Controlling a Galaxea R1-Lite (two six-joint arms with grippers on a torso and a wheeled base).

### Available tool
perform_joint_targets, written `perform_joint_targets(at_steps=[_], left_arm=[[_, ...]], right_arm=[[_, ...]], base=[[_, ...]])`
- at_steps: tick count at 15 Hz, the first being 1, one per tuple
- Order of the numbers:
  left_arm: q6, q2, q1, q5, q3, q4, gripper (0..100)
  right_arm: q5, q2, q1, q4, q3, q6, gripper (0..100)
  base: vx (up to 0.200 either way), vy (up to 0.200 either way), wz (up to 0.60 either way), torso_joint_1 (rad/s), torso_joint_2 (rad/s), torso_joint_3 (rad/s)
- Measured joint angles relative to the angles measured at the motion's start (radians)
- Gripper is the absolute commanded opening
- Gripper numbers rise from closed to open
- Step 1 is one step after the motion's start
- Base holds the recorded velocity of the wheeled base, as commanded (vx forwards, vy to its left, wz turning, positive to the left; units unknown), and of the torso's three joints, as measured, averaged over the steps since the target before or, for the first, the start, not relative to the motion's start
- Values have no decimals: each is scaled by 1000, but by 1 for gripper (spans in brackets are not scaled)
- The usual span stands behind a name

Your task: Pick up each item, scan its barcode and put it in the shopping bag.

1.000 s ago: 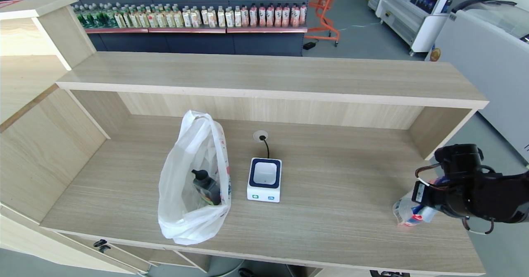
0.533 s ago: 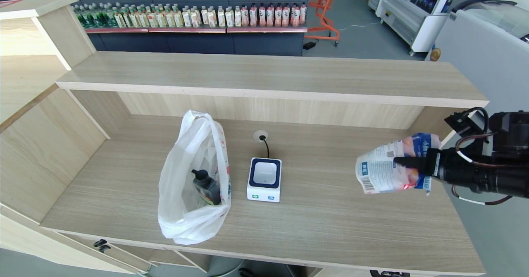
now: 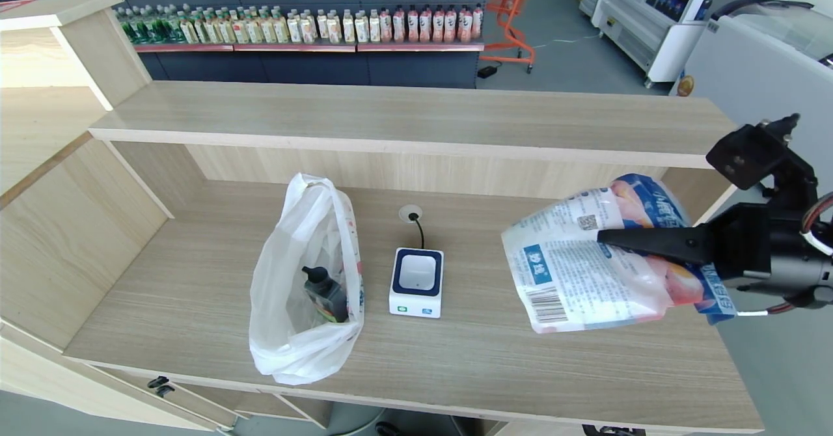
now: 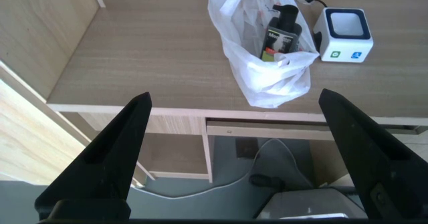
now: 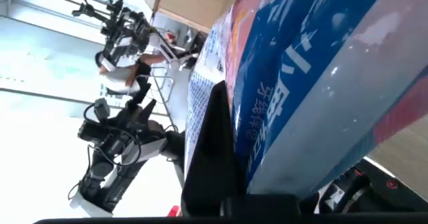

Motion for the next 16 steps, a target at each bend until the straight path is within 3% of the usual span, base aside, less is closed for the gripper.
perform_joint_targets(at_steps=[4, 16], left_arm=[[0, 0, 0, 0, 0, 0, 100], [0, 0, 0, 0, 0, 0, 100]], right_arm=[[3, -55, 119, 38, 1, 26, 0], [23, -74, 137, 56, -1, 29, 0]], base=[[0, 0, 0, 0, 0, 0], [0, 0, 0, 0, 0, 0]])
